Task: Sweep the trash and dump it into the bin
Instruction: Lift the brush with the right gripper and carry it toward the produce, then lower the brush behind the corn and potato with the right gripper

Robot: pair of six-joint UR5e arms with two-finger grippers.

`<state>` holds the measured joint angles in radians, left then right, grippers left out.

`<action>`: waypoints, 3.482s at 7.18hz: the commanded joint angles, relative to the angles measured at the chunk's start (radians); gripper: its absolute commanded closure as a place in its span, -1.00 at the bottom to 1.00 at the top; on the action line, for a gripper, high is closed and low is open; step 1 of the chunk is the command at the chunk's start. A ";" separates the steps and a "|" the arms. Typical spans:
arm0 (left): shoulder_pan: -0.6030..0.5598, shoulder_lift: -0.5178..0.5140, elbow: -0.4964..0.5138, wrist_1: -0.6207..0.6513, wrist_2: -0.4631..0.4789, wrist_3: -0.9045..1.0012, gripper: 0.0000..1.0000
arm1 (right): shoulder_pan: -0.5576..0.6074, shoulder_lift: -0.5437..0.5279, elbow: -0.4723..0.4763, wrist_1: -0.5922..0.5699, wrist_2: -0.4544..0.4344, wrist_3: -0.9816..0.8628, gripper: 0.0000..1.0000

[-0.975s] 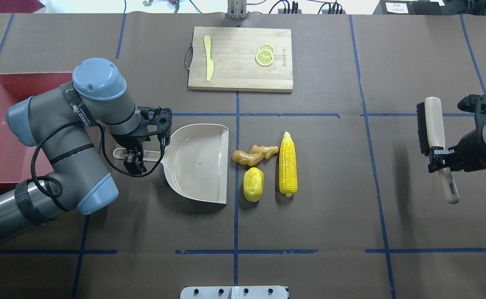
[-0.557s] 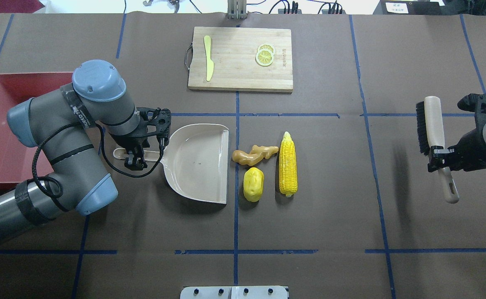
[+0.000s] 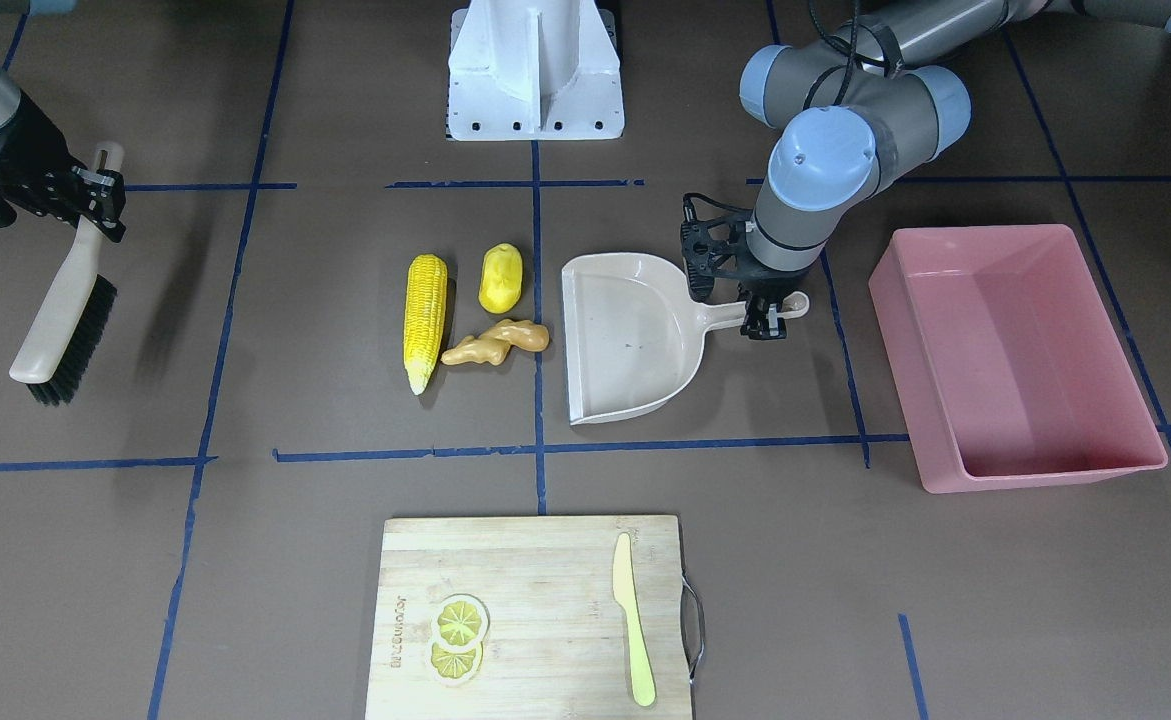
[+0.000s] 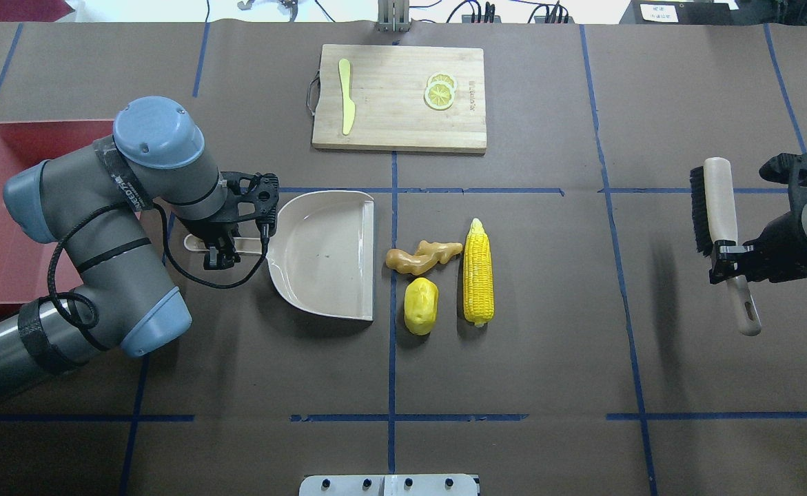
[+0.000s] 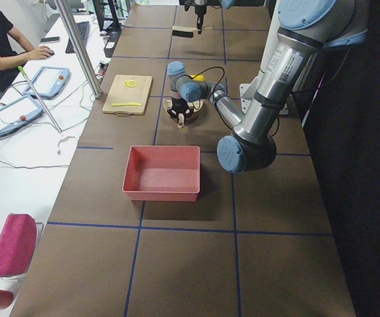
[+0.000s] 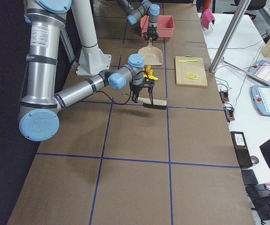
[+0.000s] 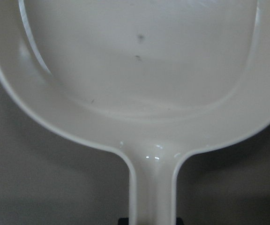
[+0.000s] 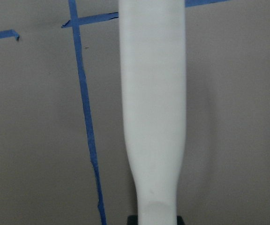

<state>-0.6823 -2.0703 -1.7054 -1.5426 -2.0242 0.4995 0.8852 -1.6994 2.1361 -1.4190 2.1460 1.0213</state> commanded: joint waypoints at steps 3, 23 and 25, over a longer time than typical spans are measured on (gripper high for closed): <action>0.004 -0.008 -0.091 0.176 0.018 0.001 1.00 | 0.000 0.003 0.001 -0.001 0.002 0.000 1.00; 0.058 -0.080 -0.054 0.231 0.062 0.010 1.00 | -0.429 0.478 -0.088 -0.462 -0.126 0.189 1.00; 0.059 -0.082 -0.054 0.231 0.062 0.008 1.00 | -0.442 0.524 -0.152 -0.462 -0.127 0.194 1.00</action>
<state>-0.6240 -2.1506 -1.7605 -1.3116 -1.9619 0.5090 0.4527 -1.1982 2.0192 -1.8820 2.0196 1.2092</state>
